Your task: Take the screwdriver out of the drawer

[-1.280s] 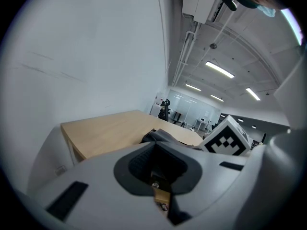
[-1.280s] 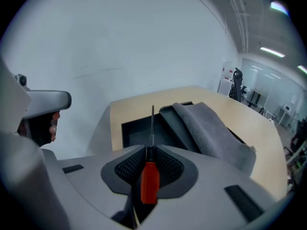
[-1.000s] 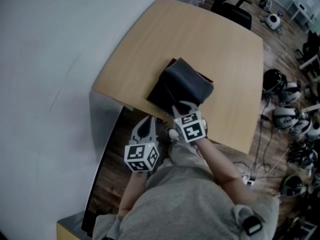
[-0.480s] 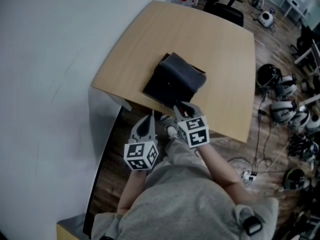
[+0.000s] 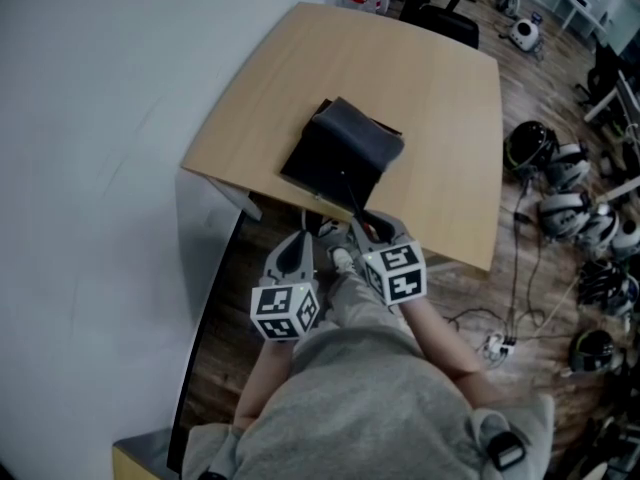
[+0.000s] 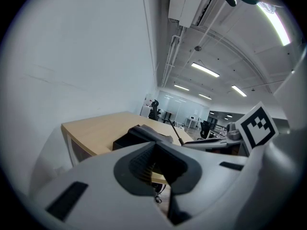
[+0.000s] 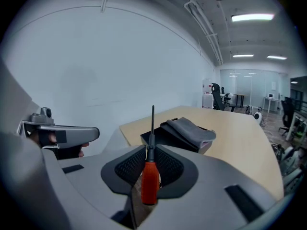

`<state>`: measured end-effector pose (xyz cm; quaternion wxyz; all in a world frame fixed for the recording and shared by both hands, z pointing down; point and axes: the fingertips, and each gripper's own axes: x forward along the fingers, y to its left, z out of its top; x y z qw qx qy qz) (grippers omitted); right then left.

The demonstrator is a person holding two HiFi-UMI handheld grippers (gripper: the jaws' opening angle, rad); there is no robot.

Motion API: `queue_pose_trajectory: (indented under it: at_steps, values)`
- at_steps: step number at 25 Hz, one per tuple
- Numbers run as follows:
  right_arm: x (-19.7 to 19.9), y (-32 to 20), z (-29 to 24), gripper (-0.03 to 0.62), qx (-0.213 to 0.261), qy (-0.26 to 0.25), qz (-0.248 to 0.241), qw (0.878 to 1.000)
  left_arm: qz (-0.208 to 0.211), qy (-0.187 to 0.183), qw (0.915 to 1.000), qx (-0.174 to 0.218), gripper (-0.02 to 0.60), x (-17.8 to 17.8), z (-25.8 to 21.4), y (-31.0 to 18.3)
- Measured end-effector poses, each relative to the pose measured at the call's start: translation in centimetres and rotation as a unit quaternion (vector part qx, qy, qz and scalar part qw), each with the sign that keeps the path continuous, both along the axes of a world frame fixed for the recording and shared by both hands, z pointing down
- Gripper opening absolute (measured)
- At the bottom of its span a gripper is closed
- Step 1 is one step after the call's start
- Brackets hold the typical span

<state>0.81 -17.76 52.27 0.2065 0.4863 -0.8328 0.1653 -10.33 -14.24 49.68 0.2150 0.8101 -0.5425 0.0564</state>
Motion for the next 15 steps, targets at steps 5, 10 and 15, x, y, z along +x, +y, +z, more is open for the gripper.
queue_pose_trajectory:
  at_steps: [5, 10, 15]
  values:
    - [0.4, 1.7, -0.4, 0.066, 0.012, -0.011, 0.004, 1.000, 0.005, 0.000, 1.0000, 0.000, 0.000, 0.3, 0.4, 1.1]
    - [0.3, 3.1, -0.6, 0.066, 0.009, -0.015, 0.000, 1.000, 0.004, 0.000, 1.0000, 0.001, 0.000, 0.3, 0.2, 1.8]
    - [0.2, 3.3, -1.2, 0.066, 0.016, -0.024, 0.001, 1.000, 0.002, 0.000, 1.0000, 0.004, 0.000, 0.3, 0.1, 2.0]
